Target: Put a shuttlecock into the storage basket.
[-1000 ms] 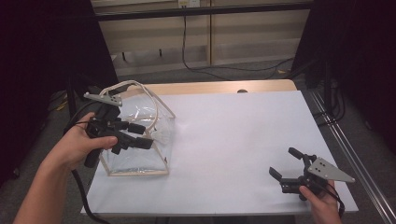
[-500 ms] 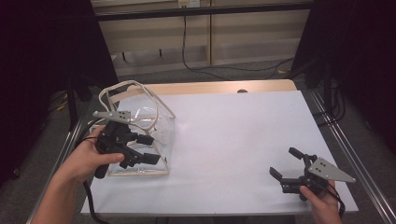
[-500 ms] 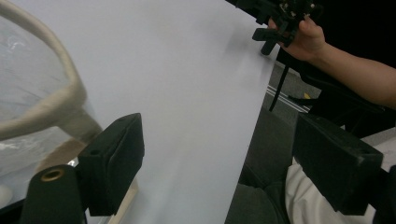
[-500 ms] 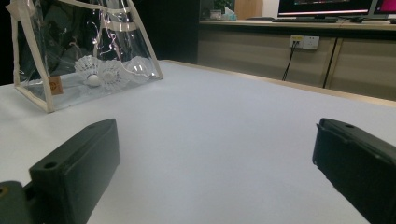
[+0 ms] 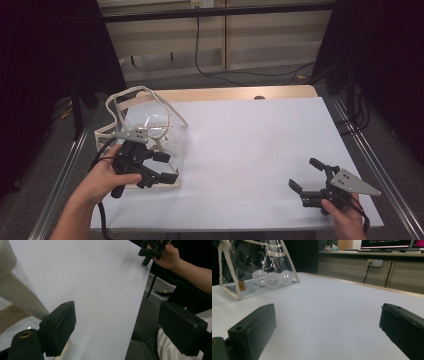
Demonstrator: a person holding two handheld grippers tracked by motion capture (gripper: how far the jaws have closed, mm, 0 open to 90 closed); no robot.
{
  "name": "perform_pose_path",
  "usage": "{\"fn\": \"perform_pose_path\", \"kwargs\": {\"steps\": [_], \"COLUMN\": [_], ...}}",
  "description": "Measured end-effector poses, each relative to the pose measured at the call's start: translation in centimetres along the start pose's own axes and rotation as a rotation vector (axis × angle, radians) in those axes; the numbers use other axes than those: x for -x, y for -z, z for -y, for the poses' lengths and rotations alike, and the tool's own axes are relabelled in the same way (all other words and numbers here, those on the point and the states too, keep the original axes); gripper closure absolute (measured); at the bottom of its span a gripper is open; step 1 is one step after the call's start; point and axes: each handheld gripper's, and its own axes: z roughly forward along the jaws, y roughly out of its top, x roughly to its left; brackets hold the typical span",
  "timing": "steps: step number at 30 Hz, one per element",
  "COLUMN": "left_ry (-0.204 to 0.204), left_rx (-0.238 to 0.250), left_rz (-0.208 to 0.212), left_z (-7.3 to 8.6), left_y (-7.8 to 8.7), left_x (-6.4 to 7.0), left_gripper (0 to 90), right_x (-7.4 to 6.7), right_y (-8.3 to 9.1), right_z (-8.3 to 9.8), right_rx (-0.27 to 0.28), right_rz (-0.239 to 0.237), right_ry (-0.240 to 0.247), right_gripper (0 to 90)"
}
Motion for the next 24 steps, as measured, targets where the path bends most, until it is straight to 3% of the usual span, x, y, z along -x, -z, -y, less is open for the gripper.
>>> {"fn": "perform_pose_path", "kwargs": {"steps": [24], "left_ry": [-0.002], "left_rx": [0.004], "left_rz": [-0.004], "left_z": [2.1], "left_y": [-2.1], "left_x": [-0.7], "left_gripper": [14.2], "right_x": [0.0], "right_y": [0.0], "right_z": [0.0], "right_rx": [0.001], "right_rz": [-0.002], "right_ry": [-0.002], "right_gripper": [0.6]}}
